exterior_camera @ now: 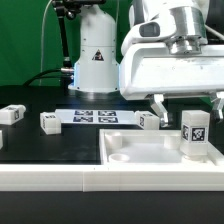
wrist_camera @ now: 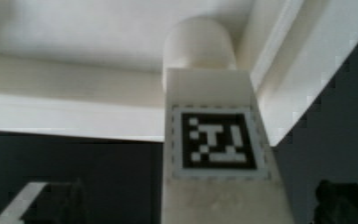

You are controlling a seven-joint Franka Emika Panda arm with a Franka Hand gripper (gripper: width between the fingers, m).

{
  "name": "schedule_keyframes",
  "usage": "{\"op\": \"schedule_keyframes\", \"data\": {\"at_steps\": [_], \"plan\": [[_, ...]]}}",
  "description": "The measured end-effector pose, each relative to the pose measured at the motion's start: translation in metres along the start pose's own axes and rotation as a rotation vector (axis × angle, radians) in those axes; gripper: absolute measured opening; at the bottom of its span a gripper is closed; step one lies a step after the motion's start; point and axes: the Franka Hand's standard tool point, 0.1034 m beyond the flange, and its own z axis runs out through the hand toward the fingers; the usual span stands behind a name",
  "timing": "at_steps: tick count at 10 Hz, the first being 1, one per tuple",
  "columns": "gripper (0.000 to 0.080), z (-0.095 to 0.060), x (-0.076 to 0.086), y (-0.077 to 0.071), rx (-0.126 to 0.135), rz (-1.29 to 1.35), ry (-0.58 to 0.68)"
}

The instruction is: Assemble one leg

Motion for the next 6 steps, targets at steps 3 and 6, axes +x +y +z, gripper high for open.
{"op": "schedule_keyframes", "data": {"at_steps": [3, 6], "plan": [[0.0649, 0.0068, -0.0046, -0.0015, 0.021, 0.014, -0.109], [0.0649, 0.0103, 0.0015, -0.0067, 0.068, 0.035, -0.325]]}}
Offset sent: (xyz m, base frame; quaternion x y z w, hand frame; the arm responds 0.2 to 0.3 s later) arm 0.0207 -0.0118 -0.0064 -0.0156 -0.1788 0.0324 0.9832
